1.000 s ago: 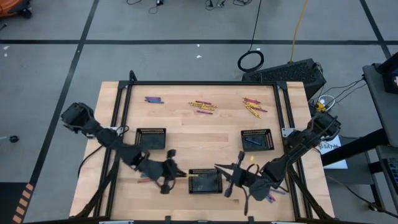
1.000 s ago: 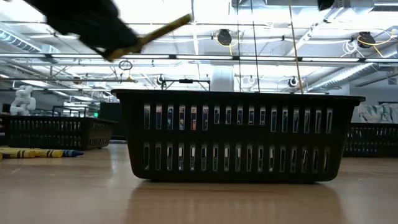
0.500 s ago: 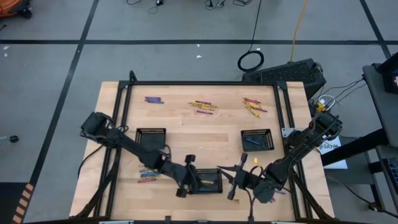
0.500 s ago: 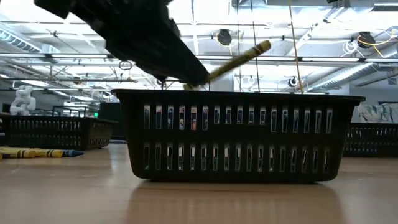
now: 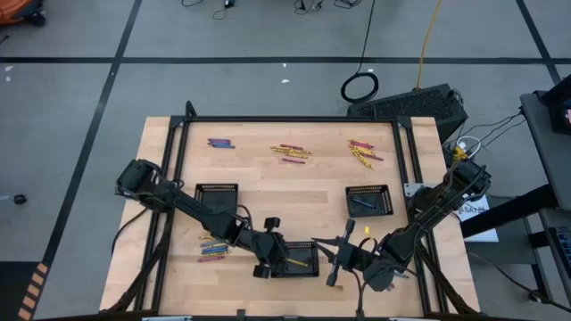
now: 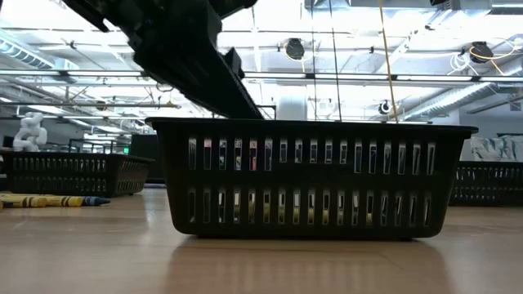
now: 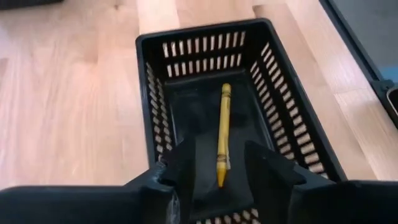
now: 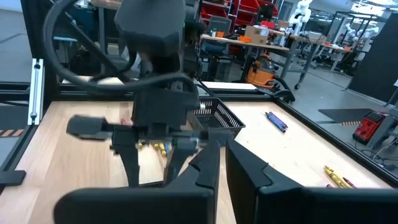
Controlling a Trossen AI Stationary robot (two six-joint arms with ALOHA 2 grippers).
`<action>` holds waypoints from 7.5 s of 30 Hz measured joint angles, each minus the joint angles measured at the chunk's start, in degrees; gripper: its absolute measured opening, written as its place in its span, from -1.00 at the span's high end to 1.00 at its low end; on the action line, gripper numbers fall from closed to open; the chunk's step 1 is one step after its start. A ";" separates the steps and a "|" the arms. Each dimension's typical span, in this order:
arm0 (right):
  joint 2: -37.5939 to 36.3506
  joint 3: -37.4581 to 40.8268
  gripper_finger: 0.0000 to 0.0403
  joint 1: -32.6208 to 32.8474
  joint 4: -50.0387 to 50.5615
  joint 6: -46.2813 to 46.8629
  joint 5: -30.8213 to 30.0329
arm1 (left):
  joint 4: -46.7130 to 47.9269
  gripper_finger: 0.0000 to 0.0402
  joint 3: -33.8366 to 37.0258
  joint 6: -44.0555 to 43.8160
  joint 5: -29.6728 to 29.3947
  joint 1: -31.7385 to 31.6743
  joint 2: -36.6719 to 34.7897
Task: Sort crayons
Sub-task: Put the blue crayon into the left black bin, then adjust the left black bin, then put the blue crayon into the left black bin
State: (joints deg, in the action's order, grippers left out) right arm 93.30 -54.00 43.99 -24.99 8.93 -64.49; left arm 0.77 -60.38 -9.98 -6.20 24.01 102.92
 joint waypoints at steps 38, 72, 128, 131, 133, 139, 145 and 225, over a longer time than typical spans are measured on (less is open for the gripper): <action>0.06 0.00 0.94 -4.79 1.70 6.93 6.00 | 34.28 0.29 13.99 13.14 -1.81 -54.04 -28.08; 0.06 0.00 0.94 -5.33 3.42 8.42 6.25 | 22.31 0.37 11.30 36.28 1.82 -67.43 -6.83; 0.06 0.00 0.94 -5.33 4.30 9.63 6.27 | 52.55 1.00 11.41 37.28 4.35 -49.92 -20.51; 0.06 0.00 0.94 -5.33 4.76 9.53 6.27 | 53.57 1.00 11.41 37.54 4.65 -49.88 -20.05; 0.06 0.00 0.94 -5.32 5.17 9.51 6.27 | 54.91 1.00 11.39 37.48 5.13 -49.88 -20.53; 0.06 0.00 0.94 -5.32 6.01 9.78 6.29 | 59.97 0.98 9.79 35.91 5.35 -49.88 -23.78; 0.06 0.00 0.94 -5.32 6.11 9.92 6.28 | 60.64 0.65 9.18 33.39 8.30 -49.34 -26.26; 0.06 0.00 0.94 -5.27 6.99 11.41 6.32 | 48.84 0.37 -5.39 33.29 20.95 -41.98 -11.81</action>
State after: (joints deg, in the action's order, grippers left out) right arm 93.36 -54.00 38.72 -18.00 20.34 -58.17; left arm 49.61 -65.77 23.31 14.75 -17.97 91.11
